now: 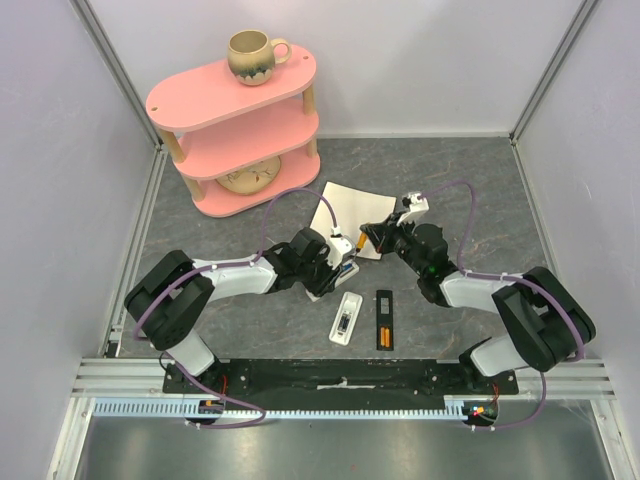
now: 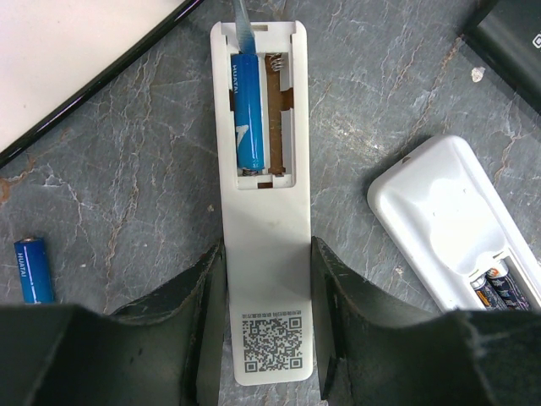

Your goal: Unload the batteries from the remote control

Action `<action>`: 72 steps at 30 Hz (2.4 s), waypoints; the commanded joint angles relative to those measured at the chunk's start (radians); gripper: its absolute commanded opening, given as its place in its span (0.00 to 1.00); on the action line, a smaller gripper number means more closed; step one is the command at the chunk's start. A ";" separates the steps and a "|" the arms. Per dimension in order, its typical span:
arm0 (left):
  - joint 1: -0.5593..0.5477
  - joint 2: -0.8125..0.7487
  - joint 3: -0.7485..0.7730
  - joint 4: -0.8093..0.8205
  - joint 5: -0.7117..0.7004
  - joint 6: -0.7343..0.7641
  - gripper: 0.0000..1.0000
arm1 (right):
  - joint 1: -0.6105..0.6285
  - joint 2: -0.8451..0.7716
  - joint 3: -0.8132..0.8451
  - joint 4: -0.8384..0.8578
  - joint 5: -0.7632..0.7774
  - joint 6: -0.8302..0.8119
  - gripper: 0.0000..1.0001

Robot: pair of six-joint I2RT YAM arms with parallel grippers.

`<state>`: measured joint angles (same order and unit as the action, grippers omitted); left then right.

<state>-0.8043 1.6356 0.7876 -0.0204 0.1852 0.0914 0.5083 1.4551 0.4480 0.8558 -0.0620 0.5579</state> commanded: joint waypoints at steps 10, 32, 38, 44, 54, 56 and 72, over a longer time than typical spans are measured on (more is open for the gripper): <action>-0.007 0.059 0.004 0.030 0.042 0.011 0.02 | -0.004 0.044 0.049 0.022 0.022 -0.013 0.00; -0.001 0.063 0.006 0.030 0.040 0.008 0.02 | -0.002 0.021 -0.003 0.003 0.014 -0.018 0.00; -0.001 0.073 0.013 0.027 0.042 0.008 0.02 | -0.001 0.007 -0.028 0.035 -0.012 0.003 0.00; -0.001 0.073 0.013 0.027 0.045 0.007 0.02 | -0.001 -0.010 -0.040 0.055 -0.019 0.010 0.00; 0.001 0.073 0.013 0.027 0.046 0.004 0.02 | -0.001 0.011 -0.038 0.052 -0.010 -0.010 0.00; 0.001 0.075 0.013 0.027 0.046 0.004 0.02 | 0.001 0.028 -0.042 0.063 -0.013 -0.007 0.00; 0.004 0.075 0.015 0.027 0.046 0.002 0.02 | 0.007 0.108 -0.089 0.412 -0.215 0.201 0.00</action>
<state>-0.7975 1.6432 0.7979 -0.0277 0.1970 0.0910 0.5011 1.5085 0.3862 1.0466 -0.1337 0.6235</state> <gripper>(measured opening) 0.449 0.075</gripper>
